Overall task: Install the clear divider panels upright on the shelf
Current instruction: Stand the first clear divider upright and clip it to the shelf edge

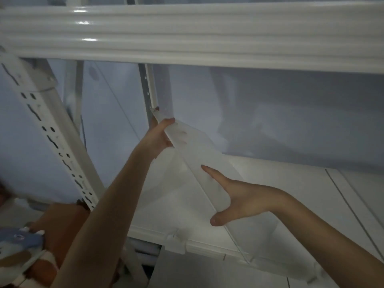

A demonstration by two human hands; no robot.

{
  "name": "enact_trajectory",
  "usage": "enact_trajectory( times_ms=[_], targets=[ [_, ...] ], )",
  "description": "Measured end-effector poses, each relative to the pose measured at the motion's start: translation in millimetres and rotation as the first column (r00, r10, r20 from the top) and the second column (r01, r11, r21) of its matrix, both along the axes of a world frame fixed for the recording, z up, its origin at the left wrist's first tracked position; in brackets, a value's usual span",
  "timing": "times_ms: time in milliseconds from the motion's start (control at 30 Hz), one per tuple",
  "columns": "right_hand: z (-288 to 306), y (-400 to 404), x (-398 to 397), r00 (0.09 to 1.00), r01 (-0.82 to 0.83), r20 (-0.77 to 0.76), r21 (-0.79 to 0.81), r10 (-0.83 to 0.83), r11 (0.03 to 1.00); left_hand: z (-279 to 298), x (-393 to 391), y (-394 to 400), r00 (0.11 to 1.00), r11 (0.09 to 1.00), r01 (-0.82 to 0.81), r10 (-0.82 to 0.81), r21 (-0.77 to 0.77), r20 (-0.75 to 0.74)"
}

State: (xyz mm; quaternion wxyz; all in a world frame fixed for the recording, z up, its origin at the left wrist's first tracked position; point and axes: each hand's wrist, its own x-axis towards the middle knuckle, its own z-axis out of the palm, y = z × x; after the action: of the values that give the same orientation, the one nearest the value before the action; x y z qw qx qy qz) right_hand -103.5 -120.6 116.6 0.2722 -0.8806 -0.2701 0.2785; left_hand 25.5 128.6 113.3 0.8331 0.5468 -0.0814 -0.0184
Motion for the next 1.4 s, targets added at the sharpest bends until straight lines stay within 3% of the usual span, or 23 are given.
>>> enact_trajectory(
  times_ms=[200, 533, 667, 833, 1133, 1400],
  targets=[
    [-15, 44, 19, 0.996, 0.007, 0.089, -0.021, -0.005, 1.0, 46, -7, 36, 0.982, 1.0, -0.002, 0.0, 0.014, 0.191],
    [-55, 100, 47, 0.974, 0.108, 0.176, 0.204, -0.145, 0.973, 71, -21, 63, 0.95, 0.986, -0.112, 0.069, 0.123, 0.305],
    [-61, 113, 54, 0.954, 0.164, 0.2, 0.275, -0.223, 0.947, 76, -27, 63, 0.921, 0.956, -0.178, 0.078, 0.233, 0.382],
    [-76, 128, 52, 0.933, 0.183, 0.233, 0.354, -0.276, 0.917, 81, -42, 55, 0.881, 0.914, -0.211, 0.024, 0.347, 0.473],
    [-91, 114, 41, 0.944, 0.15, 0.213, 0.404, -0.252, 0.902, 91, -56, 50, 0.848, 0.783, -0.186, -0.177, 0.593, 0.5],
    [-94, 106, 26, 0.938, 0.183, 0.195, 0.423, -0.286, 0.887, 93, -71, 31, 0.737, 0.731, -0.208, -0.32, 0.65, 0.596]
  ],
)
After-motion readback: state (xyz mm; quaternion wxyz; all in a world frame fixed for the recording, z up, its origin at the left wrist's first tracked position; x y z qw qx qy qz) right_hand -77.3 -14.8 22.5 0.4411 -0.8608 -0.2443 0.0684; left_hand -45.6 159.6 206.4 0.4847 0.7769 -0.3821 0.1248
